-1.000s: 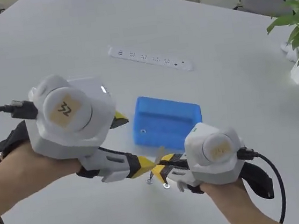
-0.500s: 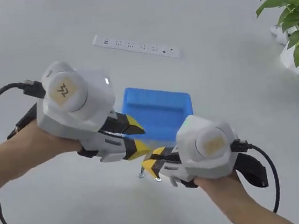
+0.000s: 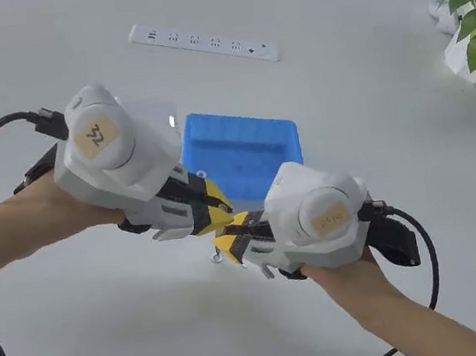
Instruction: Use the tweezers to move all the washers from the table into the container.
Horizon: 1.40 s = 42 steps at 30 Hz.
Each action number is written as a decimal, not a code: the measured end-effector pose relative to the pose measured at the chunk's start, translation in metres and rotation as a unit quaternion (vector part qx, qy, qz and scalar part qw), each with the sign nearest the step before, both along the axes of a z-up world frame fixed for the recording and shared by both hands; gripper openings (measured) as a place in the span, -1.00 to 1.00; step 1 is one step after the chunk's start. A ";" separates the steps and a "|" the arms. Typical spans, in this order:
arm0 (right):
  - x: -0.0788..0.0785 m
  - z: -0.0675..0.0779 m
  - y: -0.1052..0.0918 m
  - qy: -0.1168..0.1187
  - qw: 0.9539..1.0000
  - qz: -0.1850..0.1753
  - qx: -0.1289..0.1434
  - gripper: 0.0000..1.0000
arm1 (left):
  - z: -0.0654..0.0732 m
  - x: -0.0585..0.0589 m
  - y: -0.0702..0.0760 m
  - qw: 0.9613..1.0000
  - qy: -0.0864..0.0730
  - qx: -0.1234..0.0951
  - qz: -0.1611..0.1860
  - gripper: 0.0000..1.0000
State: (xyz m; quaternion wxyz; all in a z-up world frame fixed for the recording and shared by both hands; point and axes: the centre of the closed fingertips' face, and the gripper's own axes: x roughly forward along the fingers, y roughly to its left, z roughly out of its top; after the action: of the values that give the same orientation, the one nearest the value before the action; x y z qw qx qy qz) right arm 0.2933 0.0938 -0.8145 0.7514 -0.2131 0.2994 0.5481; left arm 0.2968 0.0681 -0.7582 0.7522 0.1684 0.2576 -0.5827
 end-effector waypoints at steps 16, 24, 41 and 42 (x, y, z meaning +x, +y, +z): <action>-0.003 -0.001 0.003 -0.015 1.000 -0.010 0.007 -0.90 | 0.000 -0.011 0.001 1.000 -0.020 -0.002 -0.010 -1.00; -0.004 -0.001 0.004 -0.012 1.000 -0.011 0.011 -0.89 | 0.000 -0.010 0.002 1.000 -0.015 0.002 0.003 -1.00; -0.004 0.001 0.008 -0.009 1.000 -0.009 0.023 -0.89 | 0.001 -0.009 0.006 0.999 -0.028 0.031 0.016 -1.00; -0.005 0.001 0.009 -0.008 1.000 -0.009 0.023 -0.89 | 0.000 -0.010 0.007 0.999 -0.028 0.032 0.016 -1.00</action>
State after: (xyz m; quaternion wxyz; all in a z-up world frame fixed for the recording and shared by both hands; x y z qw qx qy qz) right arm 0.2887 0.1024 -0.8136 0.7635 -0.1975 0.2820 0.5465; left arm 0.2870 0.0747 -0.7578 0.7623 0.2046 0.2580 -0.5572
